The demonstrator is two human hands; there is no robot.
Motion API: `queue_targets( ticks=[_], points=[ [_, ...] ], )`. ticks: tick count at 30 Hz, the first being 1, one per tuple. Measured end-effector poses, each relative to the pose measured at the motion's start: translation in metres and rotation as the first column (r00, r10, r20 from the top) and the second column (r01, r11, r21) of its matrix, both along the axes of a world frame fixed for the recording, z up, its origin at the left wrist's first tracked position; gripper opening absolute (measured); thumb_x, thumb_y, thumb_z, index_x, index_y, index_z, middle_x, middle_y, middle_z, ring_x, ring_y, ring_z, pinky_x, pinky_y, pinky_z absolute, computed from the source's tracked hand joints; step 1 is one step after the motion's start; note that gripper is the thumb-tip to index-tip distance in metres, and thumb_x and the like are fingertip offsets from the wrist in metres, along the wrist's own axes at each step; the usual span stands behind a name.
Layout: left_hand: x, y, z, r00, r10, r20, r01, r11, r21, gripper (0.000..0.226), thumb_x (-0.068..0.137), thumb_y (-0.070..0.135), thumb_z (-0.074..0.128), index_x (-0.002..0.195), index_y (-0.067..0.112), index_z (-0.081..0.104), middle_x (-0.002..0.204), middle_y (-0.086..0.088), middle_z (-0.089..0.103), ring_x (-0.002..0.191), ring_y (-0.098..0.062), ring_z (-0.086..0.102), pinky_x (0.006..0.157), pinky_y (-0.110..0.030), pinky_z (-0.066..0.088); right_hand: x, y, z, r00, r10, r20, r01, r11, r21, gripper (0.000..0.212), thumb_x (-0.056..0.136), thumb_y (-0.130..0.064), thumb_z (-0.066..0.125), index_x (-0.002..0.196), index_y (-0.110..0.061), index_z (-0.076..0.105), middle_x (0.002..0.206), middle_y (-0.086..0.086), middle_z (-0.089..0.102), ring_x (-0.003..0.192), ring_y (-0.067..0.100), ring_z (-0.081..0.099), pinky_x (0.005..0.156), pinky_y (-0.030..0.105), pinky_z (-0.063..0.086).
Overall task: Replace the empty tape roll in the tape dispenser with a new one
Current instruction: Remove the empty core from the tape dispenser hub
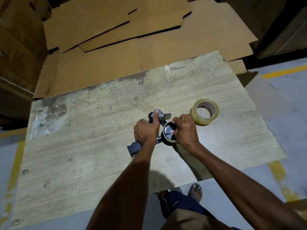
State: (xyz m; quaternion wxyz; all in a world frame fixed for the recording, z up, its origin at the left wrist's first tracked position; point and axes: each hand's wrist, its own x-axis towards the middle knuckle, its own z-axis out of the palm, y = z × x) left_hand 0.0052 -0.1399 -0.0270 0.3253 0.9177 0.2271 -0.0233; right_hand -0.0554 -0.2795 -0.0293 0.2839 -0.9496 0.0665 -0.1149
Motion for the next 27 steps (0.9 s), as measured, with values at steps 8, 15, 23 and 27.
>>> queue_targets(
  ticks=[8,15,23,27],
  points=[
    [-0.001,0.000,0.002,1.000,0.018,0.000,-0.018,0.999,-0.039,0.080,0.075,0.093,0.049,0.061,0.015,0.047,0.069,-0.003,0.057,0.071,-0.030,0.061,0.056,-0.032,0.036,-0.020,-0.026,0.008,0.972,0.164,0.169,-0.175,0.984,0.047,0.017,0.090,-0.008,0.059,0.096,-0.004,0.074,0.085,0.009,0.067,0.079,0.031,0.059,0.072,0.043,0.048],
    [-0.003,0.000,0.002,1.000,0.017,0.004,-0.017,0.999,-0.027,0.083,0.078,0.090,0.050,0.069,0.008,0.057,0.071,-0.005,0.060,0.069,-0.027,0.060,0.054,-0.032,0.035,-0.051,-0.035,0.001,0.907,0.411,0.088,-0.393,0.903,-0.175,0.029,0.083,-0.025,0.087,0.105,-0.011,0.076,0.098,0.005,0.069,0.092,0.027,0.061,0.077,0.037,0.042],
    [-0.003,-0.001,0.004,1.000,0.011,0.016,-0.011,1.000,-0.007,0.081,0.080,0.087,0.051,0.066,0.008,0.056,0.069,-0.005,0.058,0.069,-0.028,0.058,0.057,-0.033,0.037,-0.047,-0.015,0.007,0.933,0.346,0.099,-0.327,0.930,-0.169,0.030,0.084,-0.019,0.047,0.086,-0.008,0.074,0.080,0.005,0.064,0.083,0.028,0.056,0.073,0.030,0.029],
    [-0.002,-0.002,0.007,1.000,-0.007,0.029,0.007,1.000,0.005,0.078,0.080,0.087,0.052,0.057,0.013,0.047,0.063,-0.006,0.056,0.065,-0.029,0.058,0.056,-0.033,0.035,-0.044,-0.015,0.007,0.938,0.333,0.098,-0.320,0.939,-0.128,0.028,0.082,-0.018,0.049,0.083,-0.006,0.074,0.079,0.005,0.062,0.087,0.023,0.046,0.074,0.026,0.018]
  ],
)
